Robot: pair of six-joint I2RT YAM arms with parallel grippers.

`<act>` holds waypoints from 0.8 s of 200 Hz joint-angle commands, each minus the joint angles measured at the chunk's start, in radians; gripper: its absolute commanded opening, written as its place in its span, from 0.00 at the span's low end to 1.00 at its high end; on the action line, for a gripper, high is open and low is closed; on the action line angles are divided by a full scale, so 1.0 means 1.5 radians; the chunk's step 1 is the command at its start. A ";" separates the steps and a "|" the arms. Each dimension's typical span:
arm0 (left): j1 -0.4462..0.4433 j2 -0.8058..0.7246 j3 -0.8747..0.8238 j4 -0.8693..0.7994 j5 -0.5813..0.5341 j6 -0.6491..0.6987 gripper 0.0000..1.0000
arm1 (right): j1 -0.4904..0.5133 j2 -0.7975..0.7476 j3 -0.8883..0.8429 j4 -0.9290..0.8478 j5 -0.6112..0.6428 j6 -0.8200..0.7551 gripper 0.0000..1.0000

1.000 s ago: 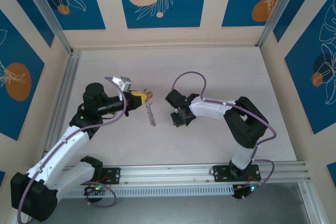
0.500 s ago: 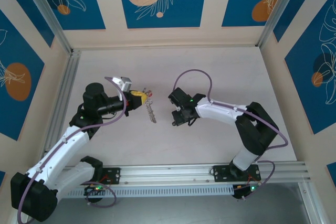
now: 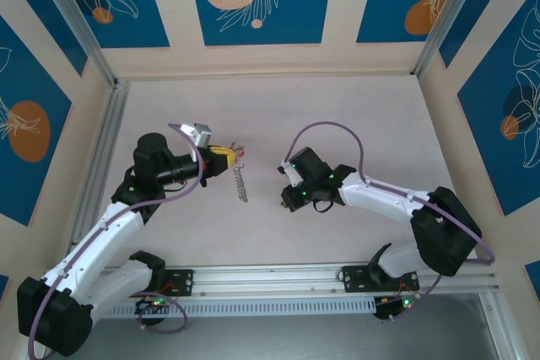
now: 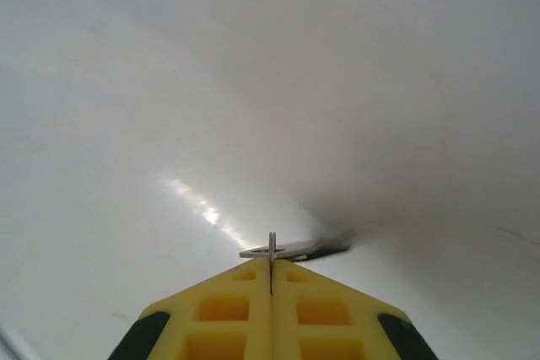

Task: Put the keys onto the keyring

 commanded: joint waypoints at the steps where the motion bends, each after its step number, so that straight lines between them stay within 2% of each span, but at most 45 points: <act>1: 0.009 -0.002 0.008 0.021 0.007 0.001 0.00 | 0.004 -0.075 -0.017 0.083 -0.091 -0.044 0.00; 56: 0.008 0.003 0.005 0.082 0.082 -0.022 0.00 | -0.004 -0.291 -0.072 0.191 -0.197 -0.094 0.00; 97: -0.007 0.011 0.021 0.140 0.169 -0.045 0.00 | -0.020 -0.340 0.004 0.151 -0.262 -0.162 0.00; 128: -0.024 0.013 0.087 0.010 0.227 0.042 0.00 | -0.045 -0.334 0.055 0.164 -0.336 -0.185 0.00; 160: -0.026 0.022 0.145 -0.072 0.298 0.085 0.00 | -0.073 -0.315 0.087 0.199 -0.409 -0.192 0.00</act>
